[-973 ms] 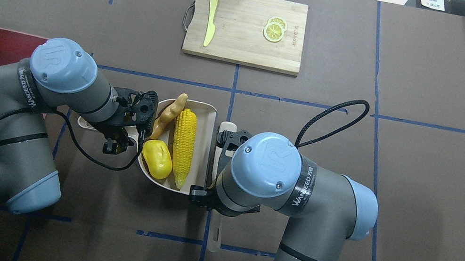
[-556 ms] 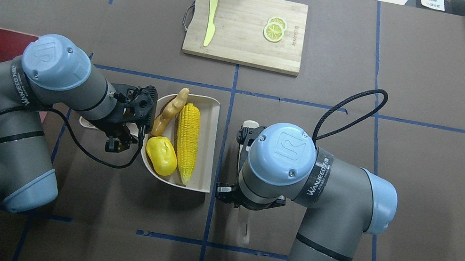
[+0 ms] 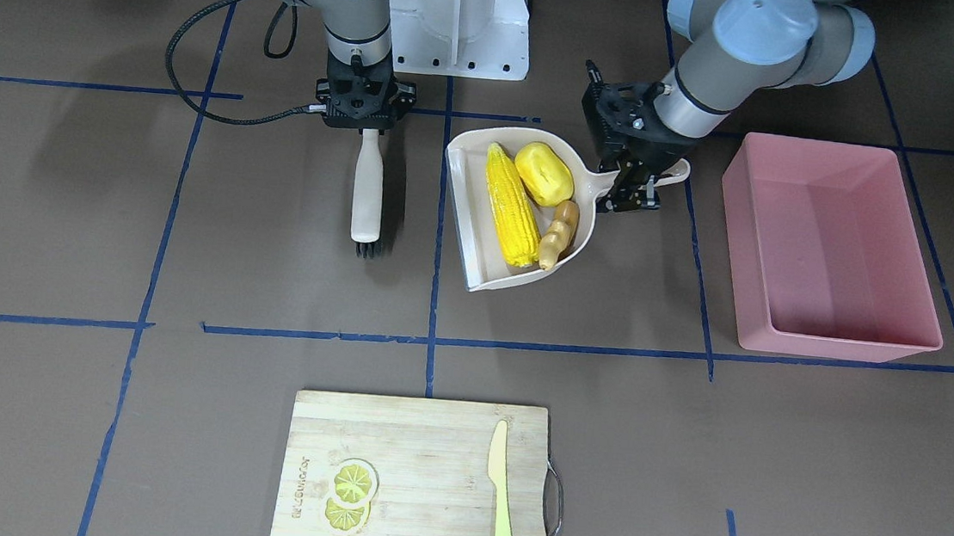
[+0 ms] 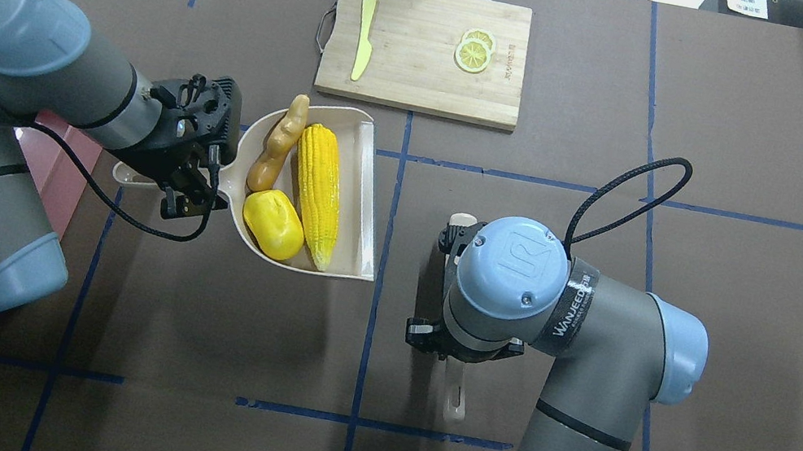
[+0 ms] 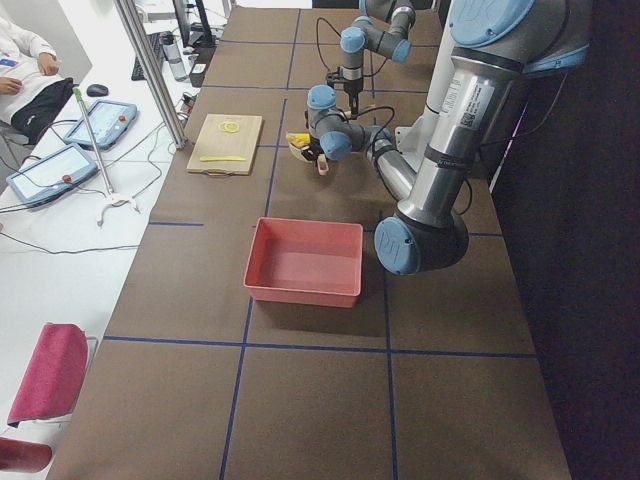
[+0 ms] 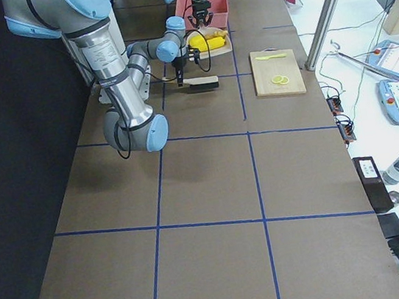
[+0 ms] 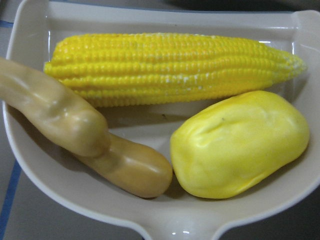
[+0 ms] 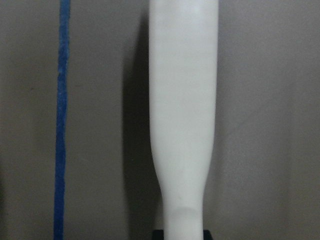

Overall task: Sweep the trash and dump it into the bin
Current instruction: 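Lift the loaded dustpan with the left gripper while the right gripper withdraws, then tip the dustpan over the pink bin with the left gripper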

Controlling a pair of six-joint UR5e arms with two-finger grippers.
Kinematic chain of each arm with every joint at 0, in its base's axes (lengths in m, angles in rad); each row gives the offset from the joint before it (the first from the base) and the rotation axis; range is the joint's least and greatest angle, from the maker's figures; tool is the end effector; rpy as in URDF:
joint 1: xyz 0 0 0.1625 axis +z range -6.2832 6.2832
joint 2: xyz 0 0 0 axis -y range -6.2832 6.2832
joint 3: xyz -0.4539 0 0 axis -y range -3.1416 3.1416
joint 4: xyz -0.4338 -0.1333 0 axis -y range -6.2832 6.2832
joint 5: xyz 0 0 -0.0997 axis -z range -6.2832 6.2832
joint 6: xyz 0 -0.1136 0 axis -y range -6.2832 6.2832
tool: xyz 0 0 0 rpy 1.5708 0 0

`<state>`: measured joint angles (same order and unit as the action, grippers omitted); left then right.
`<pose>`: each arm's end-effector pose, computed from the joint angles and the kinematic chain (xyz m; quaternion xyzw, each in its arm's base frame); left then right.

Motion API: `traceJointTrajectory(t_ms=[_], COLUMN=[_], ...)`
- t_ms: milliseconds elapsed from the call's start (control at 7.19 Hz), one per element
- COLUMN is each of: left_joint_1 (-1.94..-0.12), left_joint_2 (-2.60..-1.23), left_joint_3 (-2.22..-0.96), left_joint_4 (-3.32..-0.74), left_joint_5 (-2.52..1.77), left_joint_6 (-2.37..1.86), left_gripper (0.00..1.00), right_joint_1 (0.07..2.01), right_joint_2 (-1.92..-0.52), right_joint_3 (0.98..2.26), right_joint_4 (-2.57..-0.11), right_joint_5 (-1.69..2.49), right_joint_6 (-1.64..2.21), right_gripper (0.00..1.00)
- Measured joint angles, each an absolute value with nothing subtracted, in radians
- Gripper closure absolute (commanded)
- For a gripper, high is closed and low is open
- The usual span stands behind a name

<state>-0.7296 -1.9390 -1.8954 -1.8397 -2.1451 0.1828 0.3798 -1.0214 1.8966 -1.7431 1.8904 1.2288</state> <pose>0.4237 -0.4749 0.2817 0.3386 0.3810 0.5308 0.6771 -0.5775 -0.3356 0.2344 -0.0198 -0.3707 -0.0372 0.9278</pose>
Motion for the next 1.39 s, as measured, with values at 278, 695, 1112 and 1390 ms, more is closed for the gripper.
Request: traceJointTrajectory(t_ms=[278, 695, 1112, 1390], left_joint_1=[-0.822, -0.983, -1.146, -1.239], left_joint_2=[-1.89, -1.761, -1.637, -1.592], left_joint_3=[-1.924, -1.97, -1.955, -1.916], left_joint_4=[-1.839, -1.861, -1.86, -1.811], left_joint_5=[-2.206, -2.298, -2.348, -2.358], left_joint_6=[0.17, 0.216, 0.455, 0.646], left_gripper=[1.0, 1.0, 1.0, 1.0], right_joint_1=[0.381, 0.384, 0.385, 0.384], right_joint_2=[-1.023, -1.023, -1.023, -1.023], right_joint_3=[1.897, 1.896, 1.895, 1.897], right_joint_4=[-1.741, -1.741, -1.741, -1.741], right_joint_5=[1.885, 1.882, 1.882, 1.883], right_joint_6=[1.229, 1.229, 1.23, 1.231], right_gripper=[1.0, 1.0, 1.0, 1.0])
